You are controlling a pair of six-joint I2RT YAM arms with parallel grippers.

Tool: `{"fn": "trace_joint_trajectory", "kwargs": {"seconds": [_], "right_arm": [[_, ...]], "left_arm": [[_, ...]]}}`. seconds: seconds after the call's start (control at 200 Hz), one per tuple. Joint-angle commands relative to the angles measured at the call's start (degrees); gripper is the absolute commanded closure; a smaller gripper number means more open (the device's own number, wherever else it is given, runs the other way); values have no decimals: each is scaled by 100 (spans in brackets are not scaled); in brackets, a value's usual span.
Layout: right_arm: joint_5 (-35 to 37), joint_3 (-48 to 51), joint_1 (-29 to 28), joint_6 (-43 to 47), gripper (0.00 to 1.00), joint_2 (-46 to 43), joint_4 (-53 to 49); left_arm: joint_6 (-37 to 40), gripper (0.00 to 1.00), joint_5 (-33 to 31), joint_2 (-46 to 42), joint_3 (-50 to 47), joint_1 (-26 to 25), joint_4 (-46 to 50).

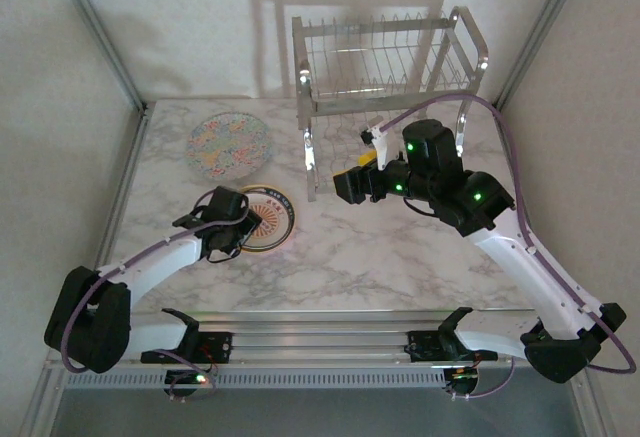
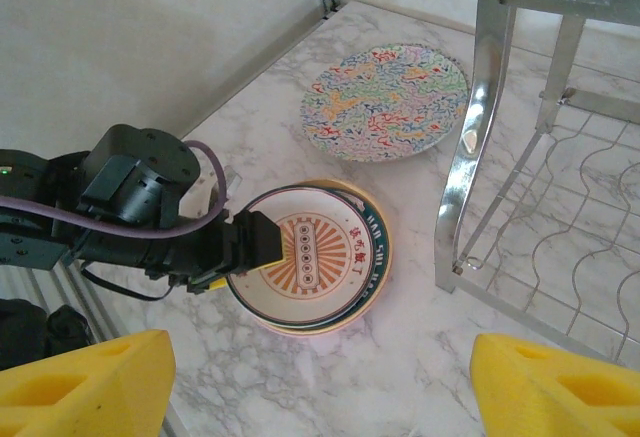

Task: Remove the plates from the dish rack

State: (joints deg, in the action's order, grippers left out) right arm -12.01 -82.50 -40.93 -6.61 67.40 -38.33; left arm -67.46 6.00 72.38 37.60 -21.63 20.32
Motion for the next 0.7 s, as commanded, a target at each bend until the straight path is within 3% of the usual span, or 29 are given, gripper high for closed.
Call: {"fn": "trace_joint_trajectory", "kwargs": {"seconds": [0.0,0.696], "right_arm": [[-3,-179,-56,46,22,28,168],[-29,-224,-55,46,22,115,215]], "left_arm": [[63,32,-281,9,262,29,443],[-111,32,-349,-198,145,29,473]]}}
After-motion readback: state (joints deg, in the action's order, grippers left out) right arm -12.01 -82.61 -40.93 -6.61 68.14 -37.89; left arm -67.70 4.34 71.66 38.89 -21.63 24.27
